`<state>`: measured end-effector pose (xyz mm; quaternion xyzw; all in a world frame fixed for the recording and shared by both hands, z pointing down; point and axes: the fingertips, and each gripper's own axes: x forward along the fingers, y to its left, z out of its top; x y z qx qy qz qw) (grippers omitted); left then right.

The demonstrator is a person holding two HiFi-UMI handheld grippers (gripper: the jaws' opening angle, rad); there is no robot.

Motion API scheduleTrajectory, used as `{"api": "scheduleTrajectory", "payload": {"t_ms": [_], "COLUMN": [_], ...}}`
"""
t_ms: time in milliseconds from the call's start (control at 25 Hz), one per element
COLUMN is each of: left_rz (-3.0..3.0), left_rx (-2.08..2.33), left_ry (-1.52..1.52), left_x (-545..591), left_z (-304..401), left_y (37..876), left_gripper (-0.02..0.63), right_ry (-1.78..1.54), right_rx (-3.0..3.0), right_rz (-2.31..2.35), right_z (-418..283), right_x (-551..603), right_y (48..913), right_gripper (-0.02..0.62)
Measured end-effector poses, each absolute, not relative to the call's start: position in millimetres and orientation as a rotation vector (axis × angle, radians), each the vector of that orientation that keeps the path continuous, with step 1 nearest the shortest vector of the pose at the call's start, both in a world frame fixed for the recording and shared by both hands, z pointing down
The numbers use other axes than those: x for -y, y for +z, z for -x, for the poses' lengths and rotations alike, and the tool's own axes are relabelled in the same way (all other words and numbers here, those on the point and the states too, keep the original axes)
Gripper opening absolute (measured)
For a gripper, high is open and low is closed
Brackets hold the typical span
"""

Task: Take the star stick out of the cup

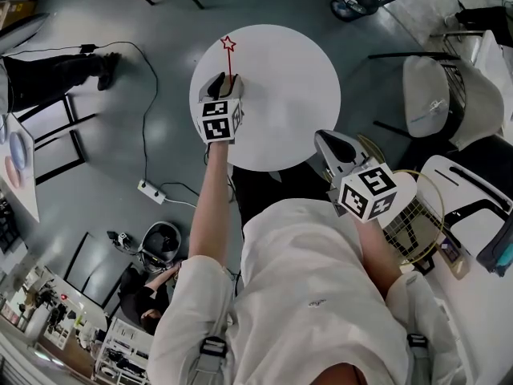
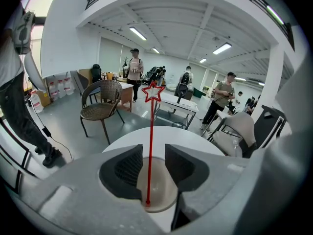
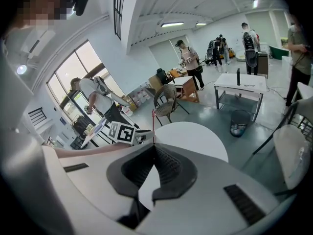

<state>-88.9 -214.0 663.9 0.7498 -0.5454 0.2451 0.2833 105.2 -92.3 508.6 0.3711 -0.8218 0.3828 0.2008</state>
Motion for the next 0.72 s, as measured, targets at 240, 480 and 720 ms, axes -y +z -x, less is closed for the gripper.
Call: {"api": "scheduleTrajectory", "payload": {"t_ms": [240, 480, 720], "left_rz": [-1.987, -1.991, -1.986], "left_rx": [1.454, 1.461, 1.454], "left_ry": [0.671, 0.683, 0.7], "left_x": [219.0, 221.7, 222.7], "left_z": [90.0, 90.9, 92.0], "left_y": [671.4, 670.3, 673.0], "left_gripper": [0.122, 0.077, 0.051], "right_ry": [1.076, 1.071, 1.077], "right_rx": [2.284, 2.285, 2.278], "right_rz": [-1.032, -1.04, -1.044], "right_z": [-105.2, -106.6, -110.5], "right_x": [92.6, 93.7, 94.9], "right_y": [511.7, 510.0, 511.9], "right_gripper": [0.006, 0.007, 0.008]}}
